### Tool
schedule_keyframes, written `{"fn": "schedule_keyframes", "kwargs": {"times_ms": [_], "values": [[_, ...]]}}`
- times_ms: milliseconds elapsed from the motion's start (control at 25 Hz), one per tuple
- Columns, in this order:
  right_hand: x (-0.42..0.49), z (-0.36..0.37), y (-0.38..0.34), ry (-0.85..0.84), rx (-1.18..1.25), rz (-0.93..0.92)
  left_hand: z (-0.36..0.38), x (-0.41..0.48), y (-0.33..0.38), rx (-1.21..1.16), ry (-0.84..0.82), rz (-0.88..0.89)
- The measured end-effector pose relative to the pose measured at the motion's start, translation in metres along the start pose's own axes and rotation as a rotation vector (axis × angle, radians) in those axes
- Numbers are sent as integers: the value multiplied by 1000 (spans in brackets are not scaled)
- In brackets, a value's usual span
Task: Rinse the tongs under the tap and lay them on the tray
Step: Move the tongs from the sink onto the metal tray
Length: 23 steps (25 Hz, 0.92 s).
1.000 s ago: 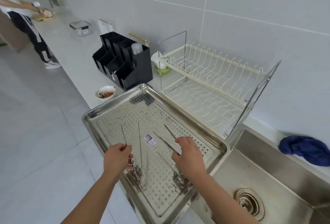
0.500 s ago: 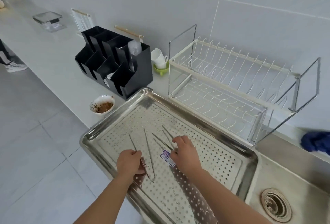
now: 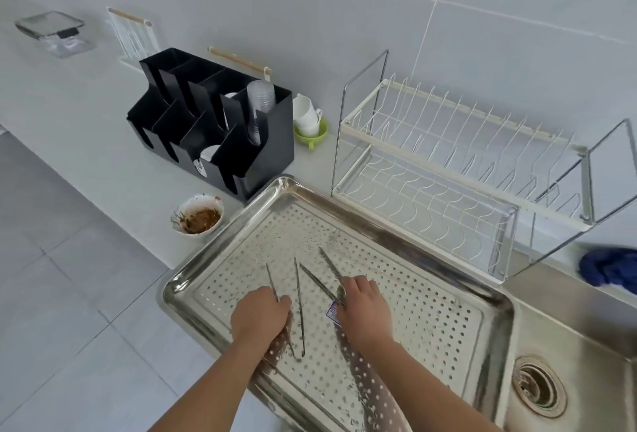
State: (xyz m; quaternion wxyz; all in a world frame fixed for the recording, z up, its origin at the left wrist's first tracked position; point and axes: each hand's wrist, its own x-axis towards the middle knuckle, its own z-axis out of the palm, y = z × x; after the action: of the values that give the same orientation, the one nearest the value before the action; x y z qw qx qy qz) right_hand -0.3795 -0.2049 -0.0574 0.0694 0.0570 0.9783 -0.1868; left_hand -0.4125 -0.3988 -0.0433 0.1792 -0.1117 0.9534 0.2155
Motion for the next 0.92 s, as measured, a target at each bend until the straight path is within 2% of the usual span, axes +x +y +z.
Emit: {"fn": "schedule_keyframes", "kwargs": {"times_ms": [200, 560, 920], "values": [[-9, -6, 7, 77, 37, 8, -4, -7, 6, 216, 52, 188], [-58, -35, 27, 234, 62, 148, 7, -31, 59, 365, 122, 737], [-146, -83, 93, 331, -20, 319, 49, -102, 133, 463, 101, 966]]}}
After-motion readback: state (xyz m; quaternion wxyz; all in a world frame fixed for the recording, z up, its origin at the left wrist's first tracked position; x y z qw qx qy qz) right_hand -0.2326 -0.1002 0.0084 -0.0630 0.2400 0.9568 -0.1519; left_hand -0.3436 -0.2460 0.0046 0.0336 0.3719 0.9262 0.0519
